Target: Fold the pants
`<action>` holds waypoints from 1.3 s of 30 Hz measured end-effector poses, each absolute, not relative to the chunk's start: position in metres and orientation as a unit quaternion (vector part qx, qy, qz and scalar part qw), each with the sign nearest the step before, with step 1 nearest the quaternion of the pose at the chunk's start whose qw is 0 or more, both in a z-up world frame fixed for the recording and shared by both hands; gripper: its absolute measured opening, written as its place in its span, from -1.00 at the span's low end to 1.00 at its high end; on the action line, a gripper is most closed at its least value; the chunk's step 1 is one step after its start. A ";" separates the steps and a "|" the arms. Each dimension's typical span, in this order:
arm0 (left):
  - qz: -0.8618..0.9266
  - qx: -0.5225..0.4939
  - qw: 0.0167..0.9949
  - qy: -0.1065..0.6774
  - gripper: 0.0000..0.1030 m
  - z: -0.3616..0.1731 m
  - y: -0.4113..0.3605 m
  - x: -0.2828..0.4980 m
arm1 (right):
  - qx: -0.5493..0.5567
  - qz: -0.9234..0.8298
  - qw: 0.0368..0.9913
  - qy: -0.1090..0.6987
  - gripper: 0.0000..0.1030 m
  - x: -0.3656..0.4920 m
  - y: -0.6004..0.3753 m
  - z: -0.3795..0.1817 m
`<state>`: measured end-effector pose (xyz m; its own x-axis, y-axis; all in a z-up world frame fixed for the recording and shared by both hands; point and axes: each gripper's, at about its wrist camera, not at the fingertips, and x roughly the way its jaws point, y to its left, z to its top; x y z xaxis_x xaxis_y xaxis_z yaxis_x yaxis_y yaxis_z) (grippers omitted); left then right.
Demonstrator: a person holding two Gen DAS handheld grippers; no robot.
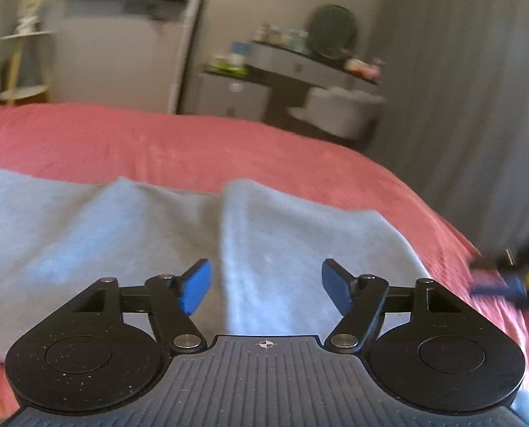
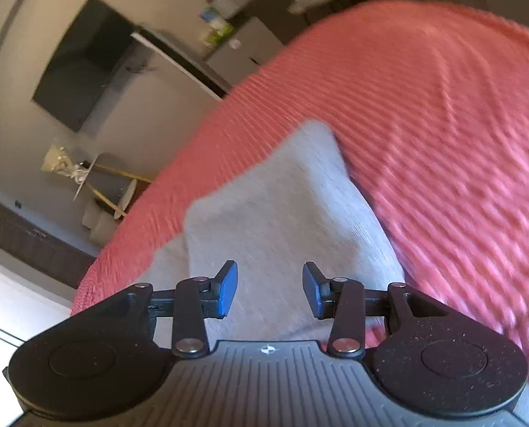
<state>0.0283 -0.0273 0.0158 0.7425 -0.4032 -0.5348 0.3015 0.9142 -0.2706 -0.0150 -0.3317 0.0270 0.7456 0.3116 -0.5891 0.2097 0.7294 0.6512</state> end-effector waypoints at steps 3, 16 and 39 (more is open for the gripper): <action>-0.219 -0.062 0.913 0.339 0.45 -0.002 -0.043 0.035 | 0.322 0.025 0.881 0.346 -0.23 0.003 -0.325 0.027; -0.167 -0.024 0.881 0.443 0.59 -0.043 -0.046 0.060 | 0.332 -0.005 0.862 0.382 -0.79 0.059 -0.352 -0.025; -0.181 -0.040 0.881 0.435 0.84 -0.045 -0.044 0.065 | 0.254 -0.058 0.889 0.376 -0.46 0.167 -0.343 -0.022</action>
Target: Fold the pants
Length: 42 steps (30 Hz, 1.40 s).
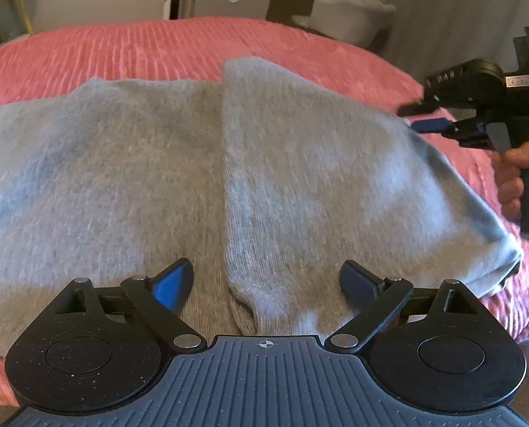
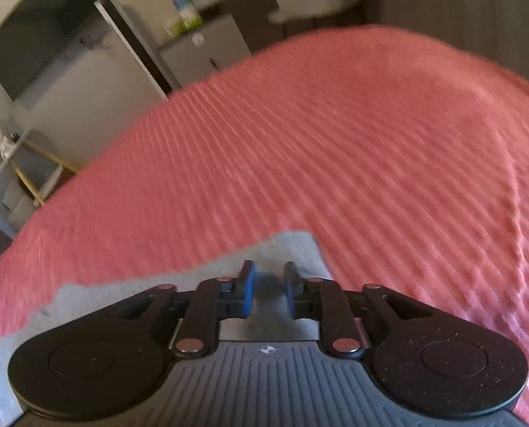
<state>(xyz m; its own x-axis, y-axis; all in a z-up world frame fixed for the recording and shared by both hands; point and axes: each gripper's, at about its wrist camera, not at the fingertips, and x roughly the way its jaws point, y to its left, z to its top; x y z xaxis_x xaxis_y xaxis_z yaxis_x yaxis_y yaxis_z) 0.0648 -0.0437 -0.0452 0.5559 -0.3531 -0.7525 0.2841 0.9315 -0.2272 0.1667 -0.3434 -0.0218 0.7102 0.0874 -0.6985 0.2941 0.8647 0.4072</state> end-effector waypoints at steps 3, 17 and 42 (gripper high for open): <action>-0.157 -0.051 0.897 0.410 0.82 -0.038 -0.036 0.061 | 0.243 -0.002 0.895 0.374 -0.11 0.171 -0.310 -0.020; -0.043 -0.271 0.902 0.335 0.84 0.000 0.079 0.048 | 0.161 0.068 0.914 0.366 0.05 0.161 -0.212 -0.015; 0.060 -0.461 0.838 0.286 0.80 -0.070 0.319 0.045 | 0.007 0.011 0.933 0.358 0.88 0.031 -0.165 -0.045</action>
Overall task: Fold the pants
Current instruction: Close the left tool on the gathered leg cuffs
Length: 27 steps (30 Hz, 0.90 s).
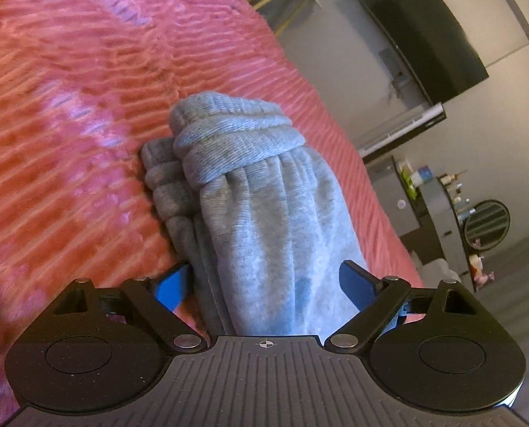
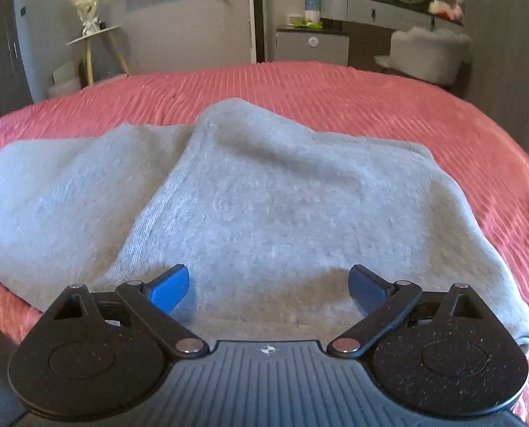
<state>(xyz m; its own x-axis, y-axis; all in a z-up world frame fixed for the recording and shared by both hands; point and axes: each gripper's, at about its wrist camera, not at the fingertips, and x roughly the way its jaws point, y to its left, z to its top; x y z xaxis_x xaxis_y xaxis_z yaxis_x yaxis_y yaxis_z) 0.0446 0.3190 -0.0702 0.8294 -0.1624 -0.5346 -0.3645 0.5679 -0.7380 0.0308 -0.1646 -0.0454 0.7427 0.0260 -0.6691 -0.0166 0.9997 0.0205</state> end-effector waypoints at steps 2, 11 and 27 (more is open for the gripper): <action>0.063 -0.463 0.835 0.291 0.77 -0.071 0.323 0.043 | -0.005 0.009 0.936 0.351 0.88 0.030 -0.158 -0.049; 0.080 -0.450 0.842 0.287 0.74 -0.076 0.328 0.045 | -0.002 0.025 0.940 0.342 0.89 0.037 -0.157 -0.053; 0.098 -0.383 0.874 0.284 0.79 -0.073 0.311 0.063 | 0.003 0.028 0.941 0.338 0.89 0.040 -0.156 -0.059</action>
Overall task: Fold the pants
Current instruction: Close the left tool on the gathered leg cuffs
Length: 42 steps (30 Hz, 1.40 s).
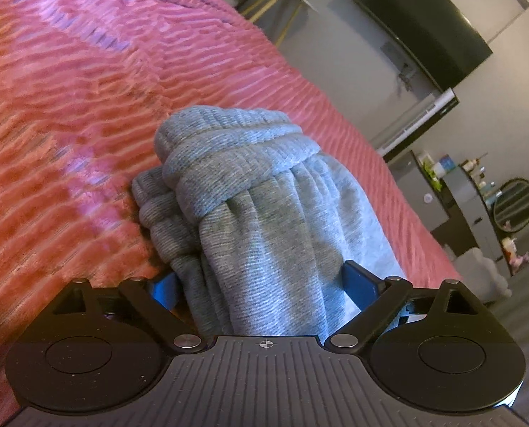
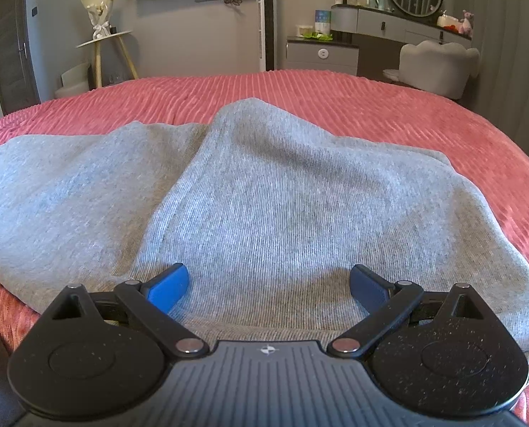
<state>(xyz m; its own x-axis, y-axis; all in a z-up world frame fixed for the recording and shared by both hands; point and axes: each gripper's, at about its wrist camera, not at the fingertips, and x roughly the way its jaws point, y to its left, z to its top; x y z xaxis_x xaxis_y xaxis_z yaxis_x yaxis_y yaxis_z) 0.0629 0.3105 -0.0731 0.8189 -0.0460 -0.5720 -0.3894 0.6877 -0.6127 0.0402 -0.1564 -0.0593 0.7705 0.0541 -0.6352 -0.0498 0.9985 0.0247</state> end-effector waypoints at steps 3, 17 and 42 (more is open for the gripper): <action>0.105 -0.369 0.877 0.288 0.62 -0.073 0.309 0.060 | 0.003 0.028 0.941 0.337 0.89 0.041 -0.156 -0.060; 0.094 -0.414 0.861 0.278 0.12 -0.079 0.328 0.041 | 0.004 0.027 0.943 0.332 0.89 0.043 -0.154 -0.062; 0.083 -0.424 0.849 0.304 -0.21 -0.075 0.334 0.070 | 0.006 0.032 0.948 0.317 0.90 0.045 -0.154 -0.063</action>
<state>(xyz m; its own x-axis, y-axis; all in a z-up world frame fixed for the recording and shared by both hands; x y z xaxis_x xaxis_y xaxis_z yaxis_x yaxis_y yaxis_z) 0.0705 0.3337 -0.0748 0.8017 -0.1164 -0.5863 -0.3991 0.6261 -0.6699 0.0449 -0.1541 -0.0632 0.7972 0.0643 -0.6002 -0.0563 0.9979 0.0321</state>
